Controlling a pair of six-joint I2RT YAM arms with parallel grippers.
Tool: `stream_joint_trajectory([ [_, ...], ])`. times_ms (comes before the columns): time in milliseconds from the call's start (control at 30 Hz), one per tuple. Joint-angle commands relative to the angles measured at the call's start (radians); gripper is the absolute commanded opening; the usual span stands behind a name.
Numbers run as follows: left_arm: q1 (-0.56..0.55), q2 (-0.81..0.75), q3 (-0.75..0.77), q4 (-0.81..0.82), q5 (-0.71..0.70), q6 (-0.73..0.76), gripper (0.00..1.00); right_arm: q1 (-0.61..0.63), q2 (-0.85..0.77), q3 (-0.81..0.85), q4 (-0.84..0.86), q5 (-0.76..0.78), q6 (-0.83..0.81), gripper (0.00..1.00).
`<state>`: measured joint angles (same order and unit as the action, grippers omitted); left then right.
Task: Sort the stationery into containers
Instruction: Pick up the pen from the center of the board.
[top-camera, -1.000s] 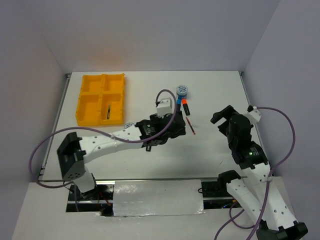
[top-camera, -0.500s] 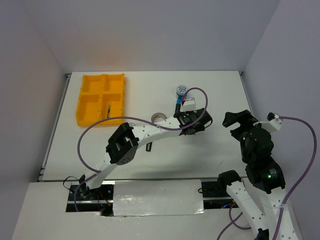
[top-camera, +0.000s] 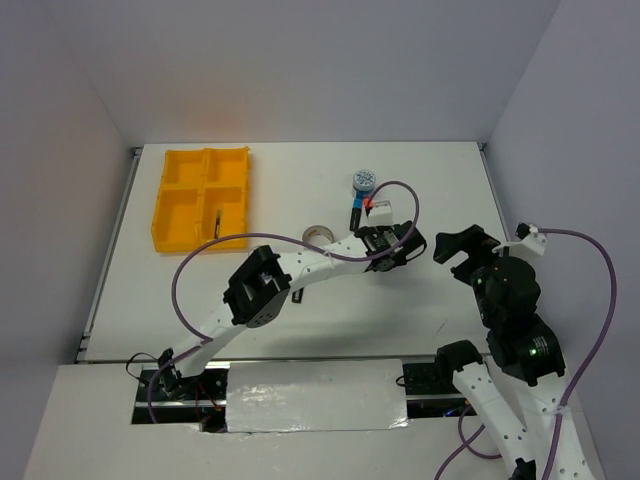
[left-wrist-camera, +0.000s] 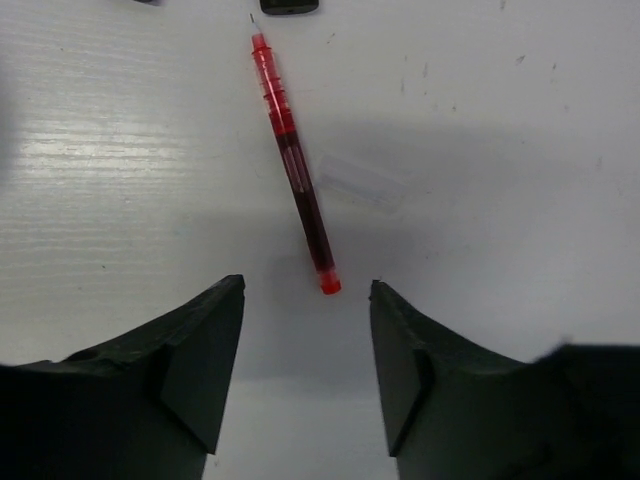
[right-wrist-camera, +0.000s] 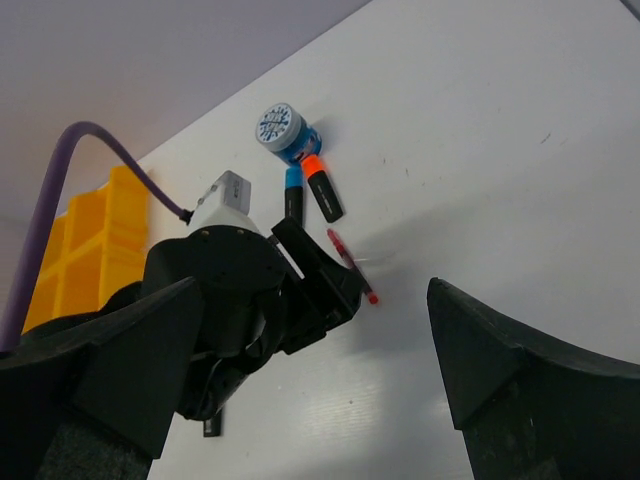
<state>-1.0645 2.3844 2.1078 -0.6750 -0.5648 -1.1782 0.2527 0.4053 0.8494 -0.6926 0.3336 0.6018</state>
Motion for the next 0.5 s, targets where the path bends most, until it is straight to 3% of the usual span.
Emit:
stream_joint_trajectory([
  [0, 0.015, 0.024, 0.012, 0.018, -0.015, 0.032, 0.62, -0.004, -0.022, -0.013, 0.041, -0.033, -0.039, 1.0],
  [467, 0.023, 0.091, 0.044, 0.041, -0.021, 0.068, 0.61, -0.004, -0.046, -0.026, 0.053, -0.051, -0.083, 1.0],
])
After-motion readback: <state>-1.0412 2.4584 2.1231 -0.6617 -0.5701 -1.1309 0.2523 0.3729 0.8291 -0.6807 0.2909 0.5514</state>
